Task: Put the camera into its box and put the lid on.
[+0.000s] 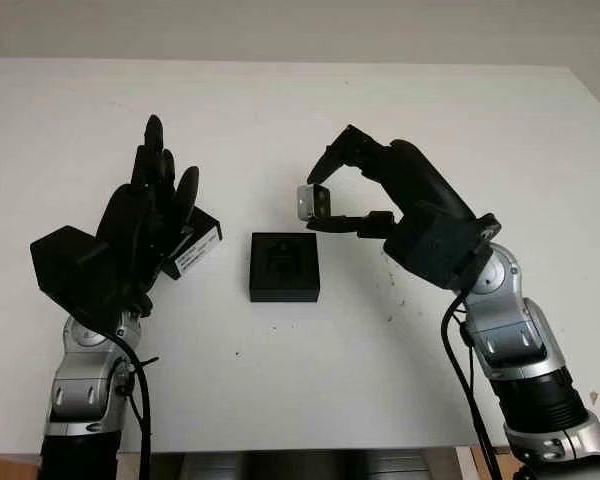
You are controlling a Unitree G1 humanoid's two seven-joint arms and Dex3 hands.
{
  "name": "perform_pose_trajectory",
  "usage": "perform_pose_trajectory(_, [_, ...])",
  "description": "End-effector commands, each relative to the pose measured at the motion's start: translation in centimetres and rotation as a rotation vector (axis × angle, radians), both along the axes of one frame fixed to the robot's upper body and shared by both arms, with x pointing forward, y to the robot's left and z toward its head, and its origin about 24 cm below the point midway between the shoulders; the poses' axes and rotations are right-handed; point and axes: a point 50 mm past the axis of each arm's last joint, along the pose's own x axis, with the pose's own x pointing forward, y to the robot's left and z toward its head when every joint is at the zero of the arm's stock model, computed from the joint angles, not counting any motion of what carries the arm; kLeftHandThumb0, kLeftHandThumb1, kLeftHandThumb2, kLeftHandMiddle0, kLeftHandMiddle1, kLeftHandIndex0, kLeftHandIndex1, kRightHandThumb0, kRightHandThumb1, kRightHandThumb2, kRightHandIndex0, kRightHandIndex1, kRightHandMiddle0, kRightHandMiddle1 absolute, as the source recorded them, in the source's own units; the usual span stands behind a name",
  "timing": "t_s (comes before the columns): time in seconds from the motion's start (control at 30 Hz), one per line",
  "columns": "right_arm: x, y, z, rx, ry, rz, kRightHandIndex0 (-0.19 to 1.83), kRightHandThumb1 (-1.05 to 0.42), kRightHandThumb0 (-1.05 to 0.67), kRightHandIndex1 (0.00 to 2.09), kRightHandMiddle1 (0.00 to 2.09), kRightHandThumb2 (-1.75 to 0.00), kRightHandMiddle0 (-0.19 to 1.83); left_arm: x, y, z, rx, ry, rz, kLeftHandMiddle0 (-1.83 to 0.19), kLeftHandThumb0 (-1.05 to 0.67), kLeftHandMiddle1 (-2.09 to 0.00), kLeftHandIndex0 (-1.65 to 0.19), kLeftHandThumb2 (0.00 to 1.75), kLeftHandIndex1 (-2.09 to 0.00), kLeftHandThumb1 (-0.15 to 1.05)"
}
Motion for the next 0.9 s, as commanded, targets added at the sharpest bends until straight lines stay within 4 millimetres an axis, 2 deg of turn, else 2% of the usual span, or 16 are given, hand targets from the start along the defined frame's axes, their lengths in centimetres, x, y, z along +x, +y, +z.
perform_pose_trajectory(0.0, [-0.5, 0.4, 0.2, 0.017, -0.004, 0.008, 0.41, -1.01, -0.45, 0.02, 1.77, -0.06, 0.3, -0.3, -0.2, 0.1, 0.0, -0.01, -0.003, 0.19, -0.76, 0.0, 0.19, 0.47, 0.0, 1.05])
perform_pose_trajectory(0.3, [-1.0, 1.2, 0.4, 0.071, 0.031, 0.002, 0.41, -1.01, -0.46, 0.03, 1.74, -0.05, 0.3, -0.3, -0.6, 0.0, -0.012, -0.012, -0.004, 0.19, -0.75, 0.0, 0.19, 0.47, 0.0, 1.05])
perform_pose_trajectory(0.87, [-1.2, 1.5, -0.1, 0.043, 0.088, 0.032, 0.42, -0.98, -0.46, 0.04, 1.78, -0.05, 0.36, -0.3, -0.6, 0.1, -0.015, -0.019, 0.003, 0.19, -0.74, 0.0, 0.19, 0.48, 0.0, 1.05])
